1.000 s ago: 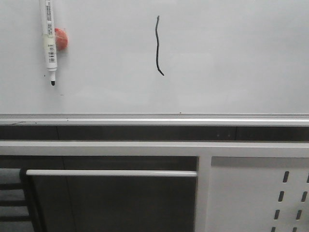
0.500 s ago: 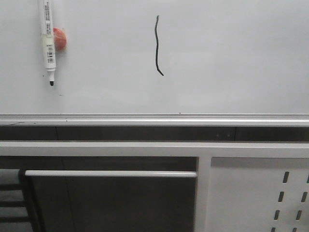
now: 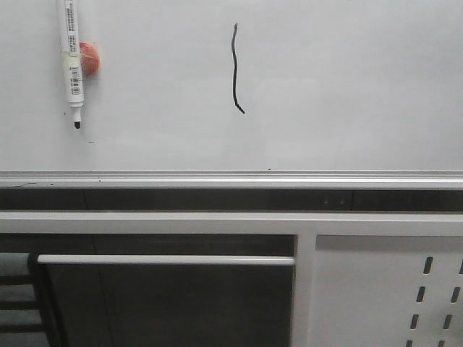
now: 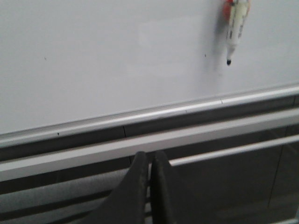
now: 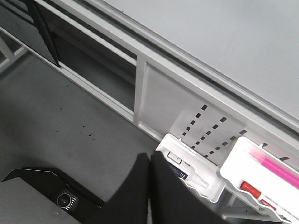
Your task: Write number 1 on whiteboard
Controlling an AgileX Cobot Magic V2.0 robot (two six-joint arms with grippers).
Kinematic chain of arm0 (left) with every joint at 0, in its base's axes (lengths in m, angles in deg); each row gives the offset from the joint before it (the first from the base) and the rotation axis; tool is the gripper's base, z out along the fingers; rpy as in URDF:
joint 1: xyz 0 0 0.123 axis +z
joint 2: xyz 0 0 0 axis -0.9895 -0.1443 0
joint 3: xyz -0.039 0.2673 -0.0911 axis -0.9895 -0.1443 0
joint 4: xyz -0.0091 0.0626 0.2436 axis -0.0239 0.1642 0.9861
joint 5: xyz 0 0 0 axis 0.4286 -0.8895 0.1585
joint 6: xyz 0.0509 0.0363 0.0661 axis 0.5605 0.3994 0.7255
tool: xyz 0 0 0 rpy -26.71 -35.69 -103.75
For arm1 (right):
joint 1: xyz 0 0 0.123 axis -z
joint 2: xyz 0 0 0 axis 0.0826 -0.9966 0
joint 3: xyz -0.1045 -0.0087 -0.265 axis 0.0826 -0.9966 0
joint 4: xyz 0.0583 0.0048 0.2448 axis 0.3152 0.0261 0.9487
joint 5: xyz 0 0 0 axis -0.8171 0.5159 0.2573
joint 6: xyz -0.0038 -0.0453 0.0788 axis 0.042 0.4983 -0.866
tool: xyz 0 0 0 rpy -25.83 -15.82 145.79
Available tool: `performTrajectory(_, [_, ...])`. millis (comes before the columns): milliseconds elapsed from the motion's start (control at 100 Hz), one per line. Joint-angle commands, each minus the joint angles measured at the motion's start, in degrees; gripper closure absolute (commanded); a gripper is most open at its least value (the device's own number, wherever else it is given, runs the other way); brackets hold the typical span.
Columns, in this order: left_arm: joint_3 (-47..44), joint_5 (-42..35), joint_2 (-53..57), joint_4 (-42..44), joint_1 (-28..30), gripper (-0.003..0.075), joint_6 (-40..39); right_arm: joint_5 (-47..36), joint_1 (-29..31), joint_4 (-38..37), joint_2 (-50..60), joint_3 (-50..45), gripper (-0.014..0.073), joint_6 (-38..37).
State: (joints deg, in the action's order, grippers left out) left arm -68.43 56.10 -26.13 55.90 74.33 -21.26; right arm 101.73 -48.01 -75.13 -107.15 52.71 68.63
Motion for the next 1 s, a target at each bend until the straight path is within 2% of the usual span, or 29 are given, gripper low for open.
performTrajectory(0, [-1.21, 1.20, 1.58, 5.20, 0.05, 0.0738, -0.91, -2.61, 0.27, -1.74, -0.26, 1.72, 0.0647, 0.00])
performTrajectory(90, [-1.21, 1.57, 1.58, 10.04, 0.05, 0.0738, -0.91, -2.52, 0.27, -1.74, -0.26, 1.72, 0.0647, 0.00])
performTrajectory(150, [-1.21, 1.57, 1.58, 10.20, 0.22, 0.0738, -1.24, -2.52, 0.27, -1.74, -0.26, 1.72, 0.0647, 0.00])
performTrajectory(260, [-1.21, 0.79, 1.58, 11.15, 0.90, 0.0738, -11.91, -2.52, 0.27, -1.74, -0.26, 1.72, 0.0647, 0.00])
performTrajectory(330, [-1.21, 0.44, 1.58, 13.47, 1.81, 0.0738, -15.50, -2.52, 0.27, -1.74, -0.26, 1.72, 0.0647, 0.00])
performTrajectory(520, [-1.29, 0.29, 1.58, 13.73, 3.83, 0.0738, -15.85, -2.52, 0.27, -1.74, -0.26, 1.72, 0.0647, 0.00])
performTrajectory(840, [-1.29, 0.47, 1.58, 14.31, 3.84, 0.0738, -15.85, -2.52, 0.27, -1.74, -0.26, 1.72, 0.0647, 0.00])
performTrajectory(990, [-1.29, -0.32, 1.58, 10.29, 3.84, 0.0738, -15.85, -2.52, 0.27, -1.74, -0.26, 1.72, 0.0647, 0.00])
